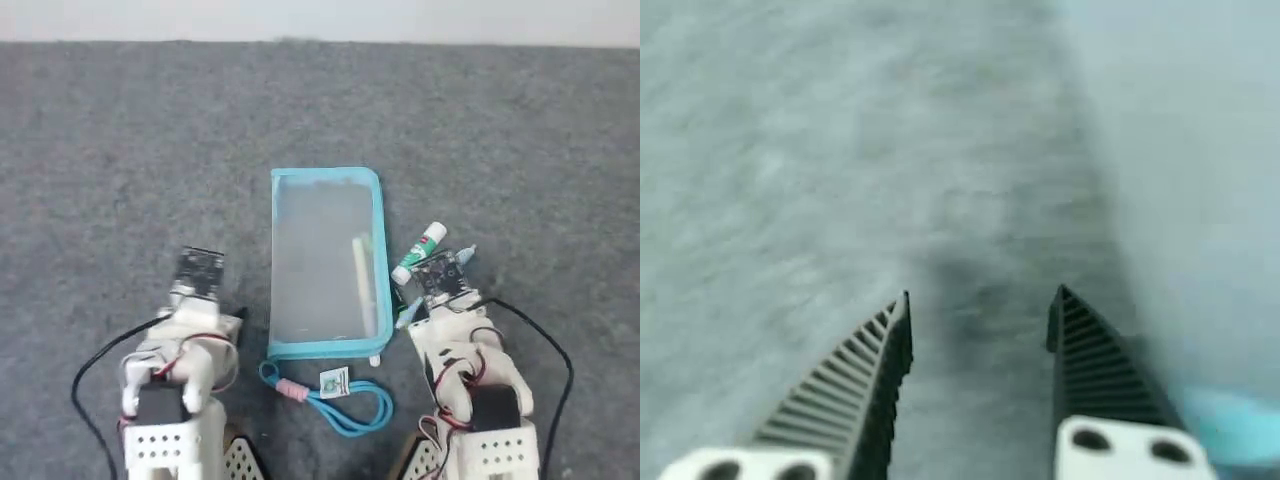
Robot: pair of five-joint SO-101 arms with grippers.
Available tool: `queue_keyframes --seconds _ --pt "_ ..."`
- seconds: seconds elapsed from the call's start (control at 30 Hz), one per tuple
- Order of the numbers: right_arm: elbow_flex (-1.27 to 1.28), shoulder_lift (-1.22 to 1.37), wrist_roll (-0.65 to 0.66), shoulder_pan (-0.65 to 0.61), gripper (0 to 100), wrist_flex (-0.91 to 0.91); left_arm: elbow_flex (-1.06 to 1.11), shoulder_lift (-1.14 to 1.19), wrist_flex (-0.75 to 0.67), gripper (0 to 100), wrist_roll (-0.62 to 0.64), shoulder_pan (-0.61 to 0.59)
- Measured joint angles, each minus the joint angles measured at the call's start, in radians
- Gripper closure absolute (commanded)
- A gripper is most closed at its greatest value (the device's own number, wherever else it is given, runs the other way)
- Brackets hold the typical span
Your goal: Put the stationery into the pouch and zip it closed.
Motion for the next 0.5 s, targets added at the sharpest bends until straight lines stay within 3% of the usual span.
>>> queue_keyframes --seconds 0.2,0.5 --pt "-0.092 0.005 0.025 -0.023 87.3 0.072 0.000 0.000 -0.115 79 -0.160 -0.391" --pt "-0.348 0.460 0.064 -0.245 86.8 0.069 0.000 0.000 -0.121 79 -0.170 -0.466"
